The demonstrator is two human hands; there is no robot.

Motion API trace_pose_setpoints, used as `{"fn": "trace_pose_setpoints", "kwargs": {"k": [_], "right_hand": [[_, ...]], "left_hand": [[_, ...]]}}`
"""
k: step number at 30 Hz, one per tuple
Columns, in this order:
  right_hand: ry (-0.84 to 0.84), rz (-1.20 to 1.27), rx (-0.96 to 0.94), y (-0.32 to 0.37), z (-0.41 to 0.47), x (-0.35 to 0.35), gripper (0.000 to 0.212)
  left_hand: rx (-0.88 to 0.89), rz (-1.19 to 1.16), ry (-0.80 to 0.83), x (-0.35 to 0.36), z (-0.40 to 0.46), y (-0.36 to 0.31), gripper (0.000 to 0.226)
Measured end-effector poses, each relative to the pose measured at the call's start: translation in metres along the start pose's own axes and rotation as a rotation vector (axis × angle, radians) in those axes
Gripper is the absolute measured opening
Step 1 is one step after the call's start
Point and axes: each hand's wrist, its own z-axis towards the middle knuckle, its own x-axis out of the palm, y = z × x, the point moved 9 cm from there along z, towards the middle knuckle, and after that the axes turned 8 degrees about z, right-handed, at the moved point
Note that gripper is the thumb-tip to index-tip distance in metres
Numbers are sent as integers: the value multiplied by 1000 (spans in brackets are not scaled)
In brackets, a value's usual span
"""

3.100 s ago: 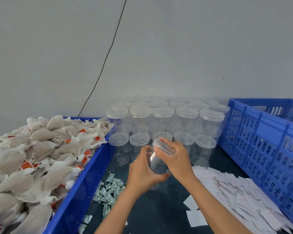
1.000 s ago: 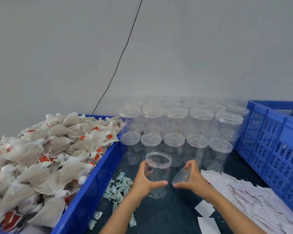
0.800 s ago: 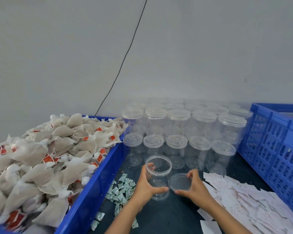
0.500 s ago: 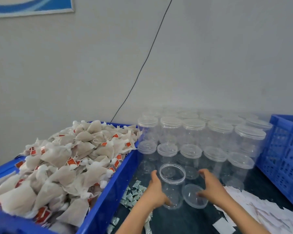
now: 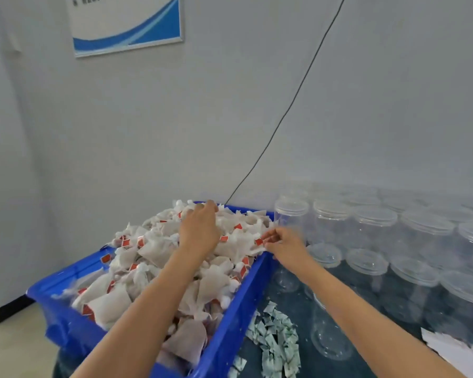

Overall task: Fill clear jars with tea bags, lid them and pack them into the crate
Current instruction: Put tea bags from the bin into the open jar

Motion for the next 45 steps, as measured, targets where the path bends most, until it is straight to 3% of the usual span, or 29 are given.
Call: {"fn": "trace_pose_setpoints", "kwargs": {"k": [2, 5, 9, 12, 16, 19, 22, 26, 33, 37, 40, 45], "right_hand": [[37, 45, -6, 2, 7, 25, 21], [110, 115, -81, 11, 15, 55, 35], [191, -31, -80, 5, 29, 89, 74], [200, -236, -76, -5, 36, 102, 70], [160, -300, -131, -2, 40, 103, 39], [97, -196, -177, 7, 39, 93, 24], [5, 93, -116, 5, 38, 75, 20], [-23, 387, -11, 2, 42, 62, 29], [36, 615, 32, 8, 46, 54, 25], [-19, 507, 70, -1, 47, 48, 22], [-48, 448, 38, 0, 45, 44, 18], [205, 404, -132, 30, 35, 74, 36]], "left_hand": [[-63, 83, 23, 10, 16, 32, 48], [-97, 121, 188, 42, 28, 62, 81], [54, 283, 281, 74, 35, 64, 99], [87, 308, 242, 78, 39, 66, 101], [174, 205, 121, 69, 39, 60, 61], [207, 71, 28, 57, 37, 53, 40], [156, -182, -95, 44, 37, 57, 18], [-43, -513, -219, 36, 41, 78, 17], [-143, -703, -432, 3, 56, 92, 11], [-169, -874, -419, 0, 60, 96, 22], [-182, -1087, -336, 6, 65, 94, 11], [-240, -1381, -183, 21, 68, 82, 16]]}}
